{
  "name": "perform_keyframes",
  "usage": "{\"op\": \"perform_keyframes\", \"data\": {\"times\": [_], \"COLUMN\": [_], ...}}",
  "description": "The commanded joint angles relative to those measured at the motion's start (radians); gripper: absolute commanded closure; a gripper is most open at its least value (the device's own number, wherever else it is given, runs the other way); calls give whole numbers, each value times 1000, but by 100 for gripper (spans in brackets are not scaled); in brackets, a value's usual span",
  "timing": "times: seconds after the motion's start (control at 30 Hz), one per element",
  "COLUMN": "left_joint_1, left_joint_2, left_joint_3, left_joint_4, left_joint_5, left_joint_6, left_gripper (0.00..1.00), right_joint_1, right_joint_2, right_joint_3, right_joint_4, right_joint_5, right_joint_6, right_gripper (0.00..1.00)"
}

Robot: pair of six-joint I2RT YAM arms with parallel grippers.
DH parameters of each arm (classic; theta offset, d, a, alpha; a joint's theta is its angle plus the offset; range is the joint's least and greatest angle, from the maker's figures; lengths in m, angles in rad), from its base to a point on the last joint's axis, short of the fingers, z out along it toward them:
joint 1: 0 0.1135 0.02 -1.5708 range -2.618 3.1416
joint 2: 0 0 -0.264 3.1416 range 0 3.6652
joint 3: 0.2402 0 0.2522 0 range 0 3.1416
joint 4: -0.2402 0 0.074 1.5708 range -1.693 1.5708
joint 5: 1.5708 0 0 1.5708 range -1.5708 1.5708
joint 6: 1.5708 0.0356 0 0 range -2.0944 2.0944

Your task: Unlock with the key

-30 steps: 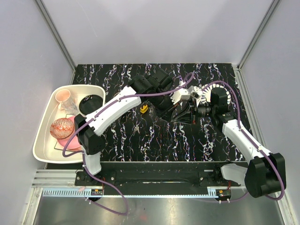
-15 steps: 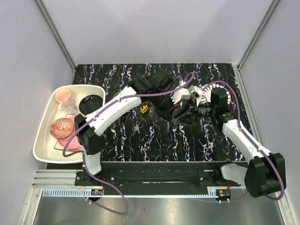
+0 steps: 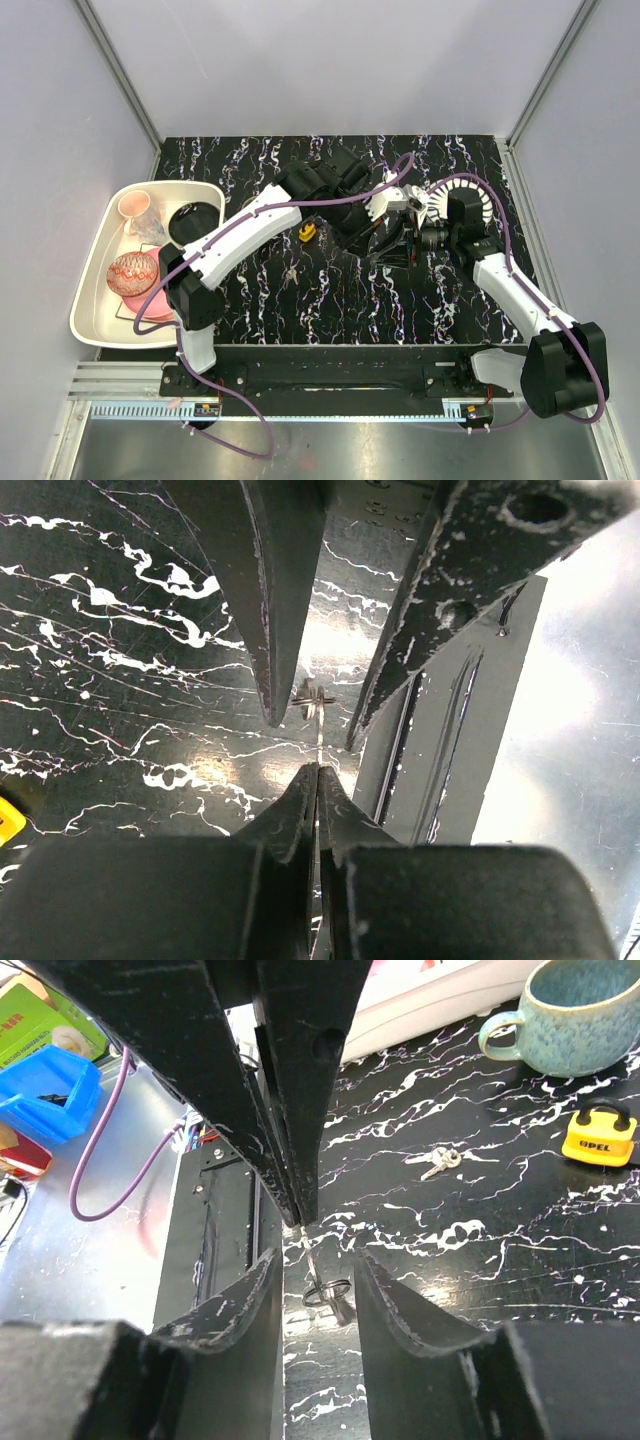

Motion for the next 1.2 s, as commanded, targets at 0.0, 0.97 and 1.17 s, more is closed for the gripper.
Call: {"op": "perform_keyframes", "data": {"times": [0.0, 0.97, 1.17], "left_joint_1": [1, 2, 2], "left_joint_2": [-21, -32, -32], "left_joint_3": [8, -13, -16], "left_joint_4": [35, 33, 33], "left_joint_5": [12, 5, 5], "left_joint_6": [-10, -3, -3], "left_gripper": [100, 100, 100], "right_joint_1": [1, -5, -9], "right_joint_2": [-3, -21, -25], "right_joint_3": [16, 36, 32], "right_joint_4": [82, -32, -23], "right_joint_5": [14, 14, -3], "right_joint_6": [22, -86, -82], "right_gripper": [61, 82, 93]}}
